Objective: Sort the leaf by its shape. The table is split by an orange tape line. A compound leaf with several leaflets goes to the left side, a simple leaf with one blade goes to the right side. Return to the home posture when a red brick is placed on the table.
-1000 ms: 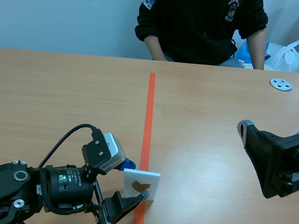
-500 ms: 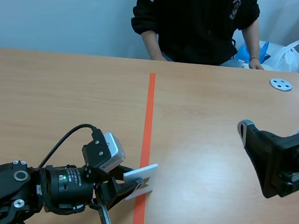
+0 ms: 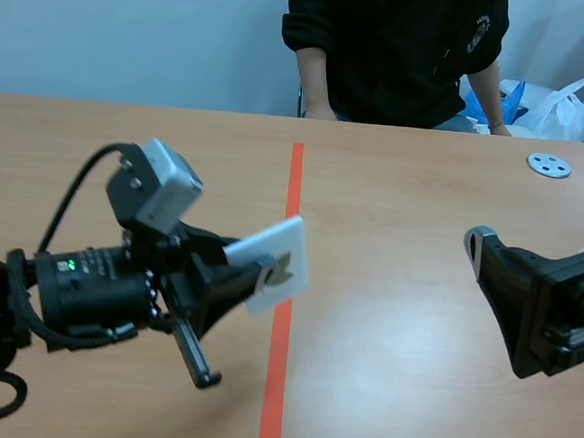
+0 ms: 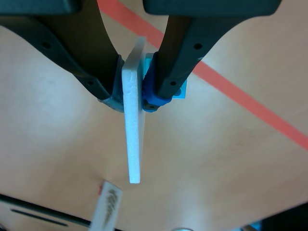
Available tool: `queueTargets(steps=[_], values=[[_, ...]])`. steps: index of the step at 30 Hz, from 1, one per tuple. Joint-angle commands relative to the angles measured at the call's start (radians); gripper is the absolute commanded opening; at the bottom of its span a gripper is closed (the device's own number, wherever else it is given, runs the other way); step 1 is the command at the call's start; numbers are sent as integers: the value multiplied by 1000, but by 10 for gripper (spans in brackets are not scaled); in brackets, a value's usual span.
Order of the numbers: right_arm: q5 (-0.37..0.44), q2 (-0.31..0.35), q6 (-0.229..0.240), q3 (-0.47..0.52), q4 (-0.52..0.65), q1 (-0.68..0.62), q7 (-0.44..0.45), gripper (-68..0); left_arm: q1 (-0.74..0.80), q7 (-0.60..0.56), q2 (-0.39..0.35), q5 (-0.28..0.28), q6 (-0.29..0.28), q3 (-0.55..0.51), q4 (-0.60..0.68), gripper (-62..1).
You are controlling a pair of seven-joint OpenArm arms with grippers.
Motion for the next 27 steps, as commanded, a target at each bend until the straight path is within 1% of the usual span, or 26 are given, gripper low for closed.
queueTargets(steps=[1, 3, 6, 10, 15, 18, 20, 25, 27], values=[[6, 13, 0, 1, 3, 8, 14, 4, 5, -5, -11, -37, 0, -52, -3, -568], [6, 13, 0, 2, 3, 8, 15, 4, 7, 21, -19, -74, 21, -119, -2, -568], [6, 13, 0, 3, 3, 9, 15, 4, 7, 53, -42, -117, 72, -211, -2, -568], [6, 13, 0, 3, 3, 9, 15, 4, 6, 60, -84, -131, 134, -305, -5, -568], [6, 13, 0, 3, 3, 9, 14, 4, 6, 58, -129, -175, 233, -373, -52, -568], [6, 13, 0, 3, 3, 8, 14, 4, 2, 47, -138, -220, 283, -399, -119, -568], [6, 13, 0, 3, 3, 8, 14, 4, -15, 37, -141, -237, 307, -404, -183, -568], [6, 13, 0, 3, 3, 8, 14, 4, -81, -28, -140, -257, 313, -403, -372, -568], [6, 13, 0, 3, 3, 8, 14, 4, -114, -59, -140, -276, 313, -403, -446, -568]])
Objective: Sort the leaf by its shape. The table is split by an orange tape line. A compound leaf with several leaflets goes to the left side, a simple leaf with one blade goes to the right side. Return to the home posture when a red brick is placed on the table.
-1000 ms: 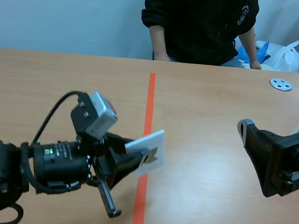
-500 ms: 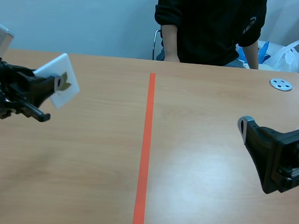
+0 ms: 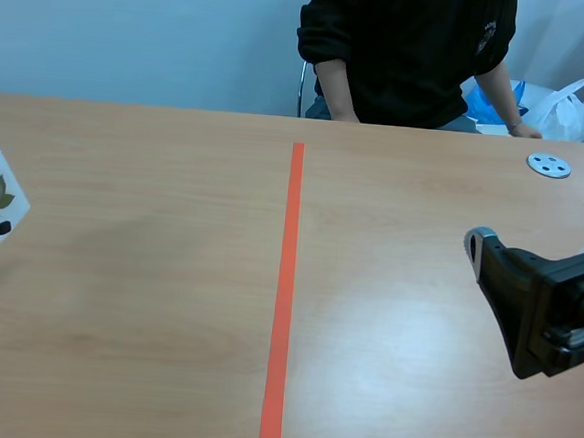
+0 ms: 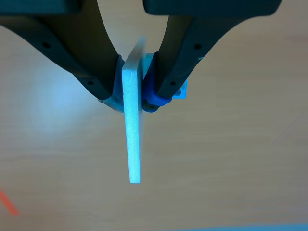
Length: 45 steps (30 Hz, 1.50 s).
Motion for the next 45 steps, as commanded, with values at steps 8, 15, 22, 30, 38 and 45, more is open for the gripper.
queueTargets(steps=[8, 15, 22, 30, 38, 45], values=[[6, 13, 0, 3, 3, 9, 14, 4, -139, -101, 9, -32, -10, 18, -228, -568], [6, 13, 0, 3, 3, 9, 15, 4, -142, -140, 25, -31, -10, 59, -315, -566], [7, 13, 0, 3, 3, 9, 15, 4, -142, -166, 36, -31, -10, 79, -326, -472], [7, 13, 0, 3, 3, 9, 15, 4, -142, -166, 34, -31, -9, 79, -325, -170], [6, 13, 0, 3, 3, 9, 15, 4, -91, -168, 6, -31, -42, 79, -194, 14], [6, 13, 0, 3, 3, 9, 15, 4, 64, -74, -59, -30, -108, 49, 119, 14]])
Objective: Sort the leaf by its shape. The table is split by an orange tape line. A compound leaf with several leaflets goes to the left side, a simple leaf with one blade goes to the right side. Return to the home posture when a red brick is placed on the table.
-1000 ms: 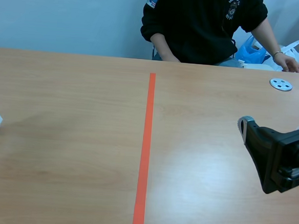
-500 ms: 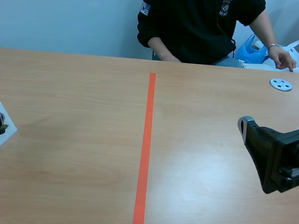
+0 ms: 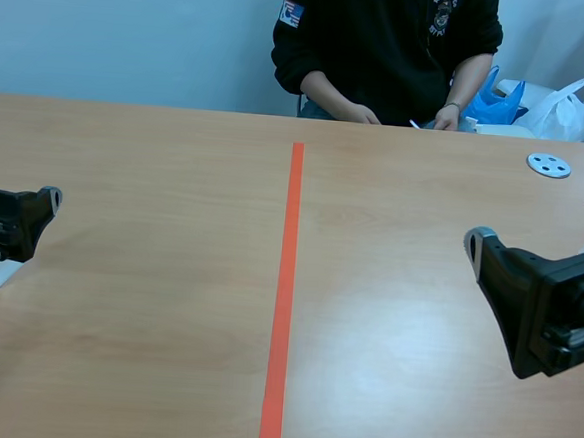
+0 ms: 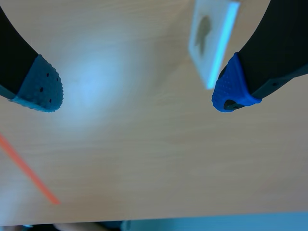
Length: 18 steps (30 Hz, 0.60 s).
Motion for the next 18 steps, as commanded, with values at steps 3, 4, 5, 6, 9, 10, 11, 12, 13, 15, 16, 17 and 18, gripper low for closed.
queueTargets(steps=[3, 4, 5, 6, 9, 10, 11, 12, 13, 15, 16, 17, 18], values=[[6, 13, 0, 3, 3, 9, 15, 4, 100, 42, -15, 9, -50, -52, 179, 14], [6, 13, 0, 3, 3, 9, 15, 4, 130, 58, -14, 13, -72, -58, 229, 14], [6, 13, 0, 3, 3, 9, 15, 4, 158, 73, -14, 16, -95, -61, 280, 14], [6, 13, 0, 3, 3, 9, 15, 4, 188, 85, -14, 22, -113, -61, 331, 14], [6, 13, 0, 3, 3, 9, 14, 4, 271, 119, -7, 27, -142, -61, 469, 14], [6, 13, 0, 3, 3, 9, 14, 4, 298, 129, -3, 27, -147, -61, 510, 14], [6, 13, 0, 3, 3, 9, 14, 4, 322, 143, 3, 28, -147, -61, 547, 14], [6, 13, 0, 3, 3, 9, 14, 4, 347, 156, 10, 33, -146, -61, 580, 14], [6, 13, 0, 3, 3, 9, 14, 4, 371, 168, 16, 35, -146, -61, 609, 14], [6, 13, 0, 3, 3, 9, 11, 4, 415, 180, 30, 43, -146, -61, 657, 14], [6, 13, 0, 3, 3, 8, 10, 4, 435, 186, 37, 44, -146, -61, 678, 14], [6, 13, 0, 3, 3, 8, 5, 4, 453, 195, 44, 47, -146, -61, 696, 14], [6, 13, 0, 3, 3, 8, 3, 4, 467, 200, 50, 47, -146, -61, 711, 14]])
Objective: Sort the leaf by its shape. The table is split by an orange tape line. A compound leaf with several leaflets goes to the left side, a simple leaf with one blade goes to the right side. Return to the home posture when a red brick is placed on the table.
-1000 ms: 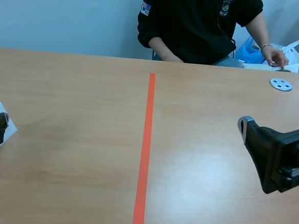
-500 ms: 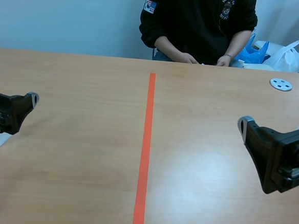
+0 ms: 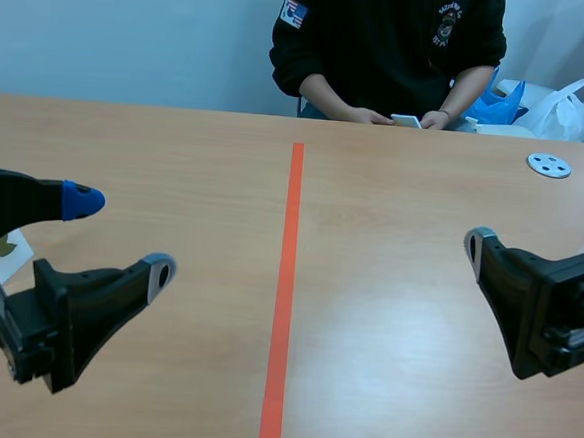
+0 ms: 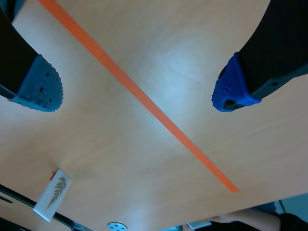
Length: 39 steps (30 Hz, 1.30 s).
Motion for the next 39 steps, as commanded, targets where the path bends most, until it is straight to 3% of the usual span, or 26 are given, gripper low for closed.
queueTargets(steps=[1, 7, 39], values=[[6, 13, 0, 3, 3, 8, 6, 4, 10, -13, 15, -6, 3, -2, 6, 14], [7, 13, 0, 3, 3, 8, 3, 4, 30, 4, 48, -7, 7, -2, 22, 14], [7, 13, 0, 3, 2, 9, 3, 4, 30, 0, 49, -7, 10, -2, 22, 14]])
